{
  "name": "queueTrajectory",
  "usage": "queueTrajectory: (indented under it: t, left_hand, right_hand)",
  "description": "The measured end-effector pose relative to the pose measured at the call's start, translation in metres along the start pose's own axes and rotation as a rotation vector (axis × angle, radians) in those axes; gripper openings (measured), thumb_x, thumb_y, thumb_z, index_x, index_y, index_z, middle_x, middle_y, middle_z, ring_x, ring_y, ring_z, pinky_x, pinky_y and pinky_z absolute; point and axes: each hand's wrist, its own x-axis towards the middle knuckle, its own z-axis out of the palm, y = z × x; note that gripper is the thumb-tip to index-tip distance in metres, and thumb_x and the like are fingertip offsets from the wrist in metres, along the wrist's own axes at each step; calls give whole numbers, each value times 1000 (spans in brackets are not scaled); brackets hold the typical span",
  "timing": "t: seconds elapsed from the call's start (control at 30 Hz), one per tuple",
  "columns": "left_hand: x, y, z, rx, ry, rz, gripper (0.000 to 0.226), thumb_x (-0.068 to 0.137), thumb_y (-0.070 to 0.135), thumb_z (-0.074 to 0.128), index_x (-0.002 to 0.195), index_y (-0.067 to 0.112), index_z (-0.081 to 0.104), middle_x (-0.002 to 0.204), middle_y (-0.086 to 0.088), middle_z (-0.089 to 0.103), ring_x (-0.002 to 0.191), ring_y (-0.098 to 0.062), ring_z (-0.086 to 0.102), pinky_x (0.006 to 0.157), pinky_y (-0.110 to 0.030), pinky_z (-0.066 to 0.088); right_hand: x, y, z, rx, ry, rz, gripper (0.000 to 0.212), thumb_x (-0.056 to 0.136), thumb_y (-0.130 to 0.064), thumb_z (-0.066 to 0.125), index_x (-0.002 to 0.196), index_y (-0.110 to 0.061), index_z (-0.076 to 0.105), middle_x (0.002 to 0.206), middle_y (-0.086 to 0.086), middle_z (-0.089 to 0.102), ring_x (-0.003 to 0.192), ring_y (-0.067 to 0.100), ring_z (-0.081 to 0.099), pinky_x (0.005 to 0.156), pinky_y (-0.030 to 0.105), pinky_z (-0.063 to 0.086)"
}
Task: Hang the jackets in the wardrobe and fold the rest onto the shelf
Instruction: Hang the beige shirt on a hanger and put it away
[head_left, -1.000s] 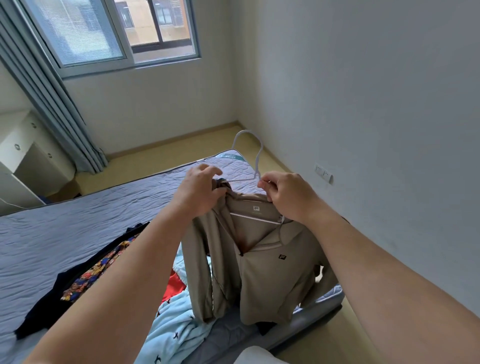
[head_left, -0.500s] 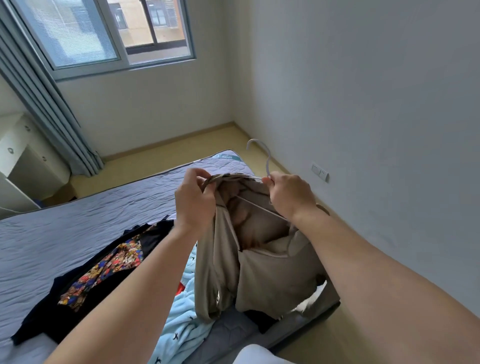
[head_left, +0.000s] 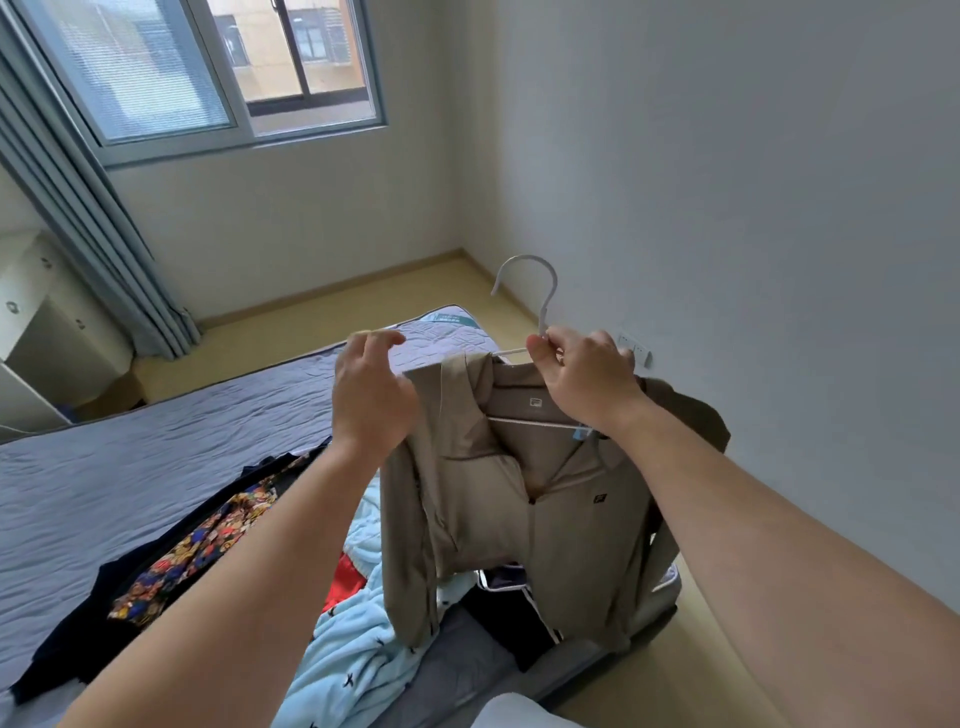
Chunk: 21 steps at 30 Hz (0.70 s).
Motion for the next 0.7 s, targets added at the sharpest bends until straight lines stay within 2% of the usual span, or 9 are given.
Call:
queueTrajectory:
  t: [0.1, 0.17, 0.2, 0.23, 0.3, 0.4, 0.5, 0.6, 0.7]
  left_hand:
    - [16, -13, 0, 191, -280, -55, 67, 74, -4, 55, 137, 20, 55, 132, -5, 59, 126, -29, 51, 106, -43, 42]
    - [19, -19, 4, 223, -428, -72, 54, 76, -3, 53, 124, 21, 63, 116, -6, 67, 114, -30, 59, 92, -38, 50]
    - [18, -20, 6, 270, -448, -39, 41, 75, -2, 53, 105, 22, 66, 102, -6, 68, 105, -31, 62, 82, -36, 51]
    - [18, -22, 7, 327, -446, -7, 29, 72, -1, 54, 86, 23, 62, 89, -5, 65, 97, -33, 63, 72, -34, 49]
    - [17, -21, 10, 346, -368, 10, 25, 70, -3, 54, 76, 21, 59, 78, -5, 63, 87, -34, 63, 66, -34, 46]
    - [17, -11, 15, 215, -206, -12, 31, 79, -6, 51, 93, 13, 71, 92, -13, 70, 90, -34, 64, 72, -37, 52]
    - [20, 9, 20, 160, -251, -50, 38, 81, -6, 48, 106, 13, 68, 104, -15, 65, 95, -36, 61, 68, -46, 59]
    - [26, 46, 25, 229, -301, -7, 53, 78, 3, 60, 128, 19, 60, 123, -12, 57, 116, -36, 53, 92, -46, 51]
    - [22, 103, 26, -22, -179, 341, 61, 74, 15, 62, 134, 22, 56, 137, -2, 55, 131, -26, 46, 111, -42, 35]
  right_hand:
    - [-4, 4, -8, 34, 96, 5, 41, 100, -63, 39, 77, -30, 46, 76, -9, 52, 103, 32, 52, 86, 45, 31]
    - [-6, 6, -16, 33, 146, 19, 46, 97, -66, 42, 70, -28, 42, 72, -12, 50, 98, 28, 51, 88, 46, 34]
    - [-7, 7, -20, 22, 160, 26, 47, 96, -66, 43, 69, -28, 41, 71, -13, 49, 97, 27, 51, 89, 46, 36]
    - [-7, 8, -23, 8, 168, 31, 47, 96, -65, 43, 68, -29, 40, 71, -12, 49, 97, 26, 52, 90, 47, 38]
    - [-8, 9, -29, -3, 186, 53, 44, 98, -62, 44, 70, -28, 42, 75, -9, 52, 99, 27, 52, 90, 47, 39]
    - [-10, 11, -37, 10, 275, 116, 42, 100, -58, 44, 77, -24, 50, 81, -5, 60, 101, 29, 52, 90, 45, 39]
    - [-13, 14, -49, 13, 363, 159, 43, 99, -57, 44, 75, -22, 51, 80, -3, 62, 98, 27, 52, 86, 42, 39]
    - [-22, 18, -62, -5, 484, 176, 41, 99, -54, 46, 74, -22, 52, 78, -5, 62, 93, 24, 52, 79, 38, 34]
    - [-31, 28, -82, -33, 568, 210, 41, 98, -55, 45, 73, -23, 52, 77, -5, 63, 90, 22, 50, 79, 39, 34]
